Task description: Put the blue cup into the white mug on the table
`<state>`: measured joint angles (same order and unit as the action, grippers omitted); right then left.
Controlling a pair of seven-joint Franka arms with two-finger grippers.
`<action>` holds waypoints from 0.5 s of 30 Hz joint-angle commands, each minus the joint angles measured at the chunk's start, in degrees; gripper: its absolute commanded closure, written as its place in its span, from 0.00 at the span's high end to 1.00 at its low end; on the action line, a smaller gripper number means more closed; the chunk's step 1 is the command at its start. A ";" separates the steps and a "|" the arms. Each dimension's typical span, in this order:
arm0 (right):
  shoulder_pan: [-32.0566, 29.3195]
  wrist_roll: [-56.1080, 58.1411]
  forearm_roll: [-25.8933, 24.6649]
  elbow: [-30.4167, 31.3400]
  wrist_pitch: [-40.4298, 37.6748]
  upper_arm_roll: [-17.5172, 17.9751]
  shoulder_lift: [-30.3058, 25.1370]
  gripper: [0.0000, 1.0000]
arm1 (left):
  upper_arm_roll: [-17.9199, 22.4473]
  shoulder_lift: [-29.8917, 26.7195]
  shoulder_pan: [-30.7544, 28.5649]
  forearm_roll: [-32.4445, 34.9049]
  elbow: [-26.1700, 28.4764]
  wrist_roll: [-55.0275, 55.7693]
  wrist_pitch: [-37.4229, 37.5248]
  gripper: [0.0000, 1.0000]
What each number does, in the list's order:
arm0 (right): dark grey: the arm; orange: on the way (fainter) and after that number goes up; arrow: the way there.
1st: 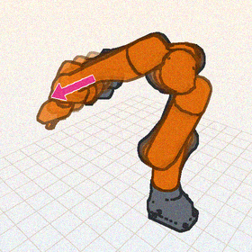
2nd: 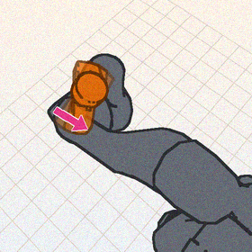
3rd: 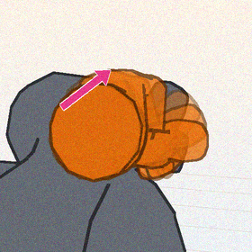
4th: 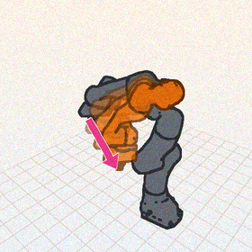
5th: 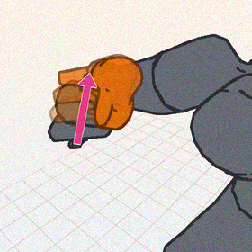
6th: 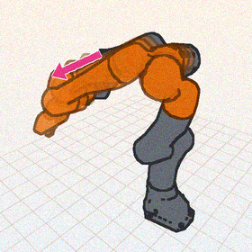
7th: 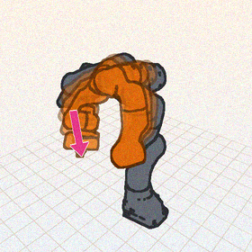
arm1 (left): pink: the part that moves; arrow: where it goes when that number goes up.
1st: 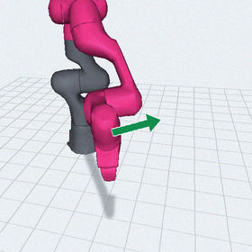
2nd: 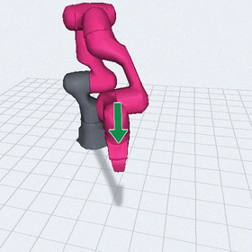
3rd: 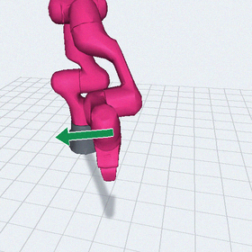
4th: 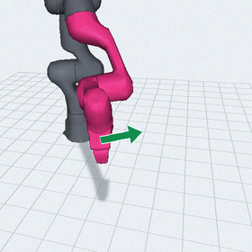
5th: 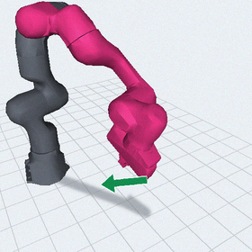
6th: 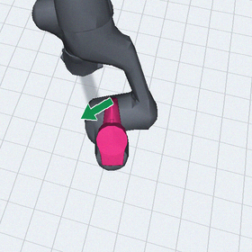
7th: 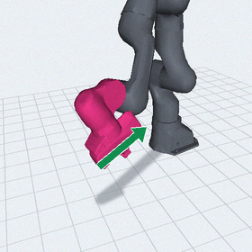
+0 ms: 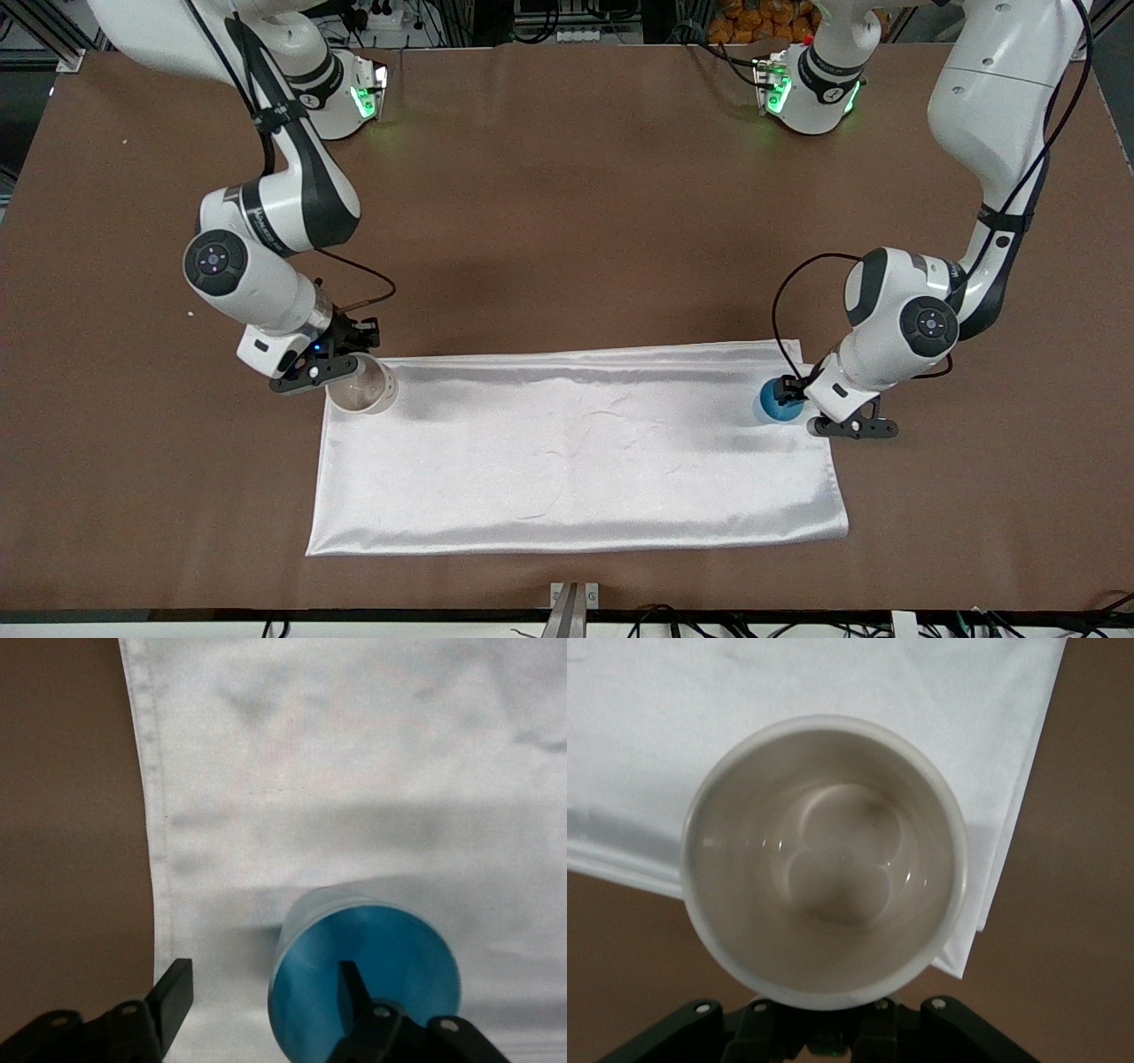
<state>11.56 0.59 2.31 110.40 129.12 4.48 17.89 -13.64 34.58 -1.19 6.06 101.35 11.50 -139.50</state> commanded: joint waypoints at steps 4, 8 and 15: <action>3.81 -8.65 -0.37 9.48 1.40 0.71 -9.01 0.00 | 0.01 0.93 0.31 1.77 -0.98 1.94 -0.69 0.08; 8.64 -16.48 -0.37 9.22 1.92 0.62 -9.02 0.00 | 0.01 0.93 0.23 1.77 -0.89 1.94 -0.69 0.00; 16.11 -23.60 0.15 9.31 3.24 0.62 -8.49 0.00 | 0.01 0.76 0.23 1.94 -0.89 1.94 -0.60 0.00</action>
<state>23.51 -17.89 2.32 118.05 130.55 5.41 10.48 -13.69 35.08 -1.13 6.06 100.98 11.51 -139.77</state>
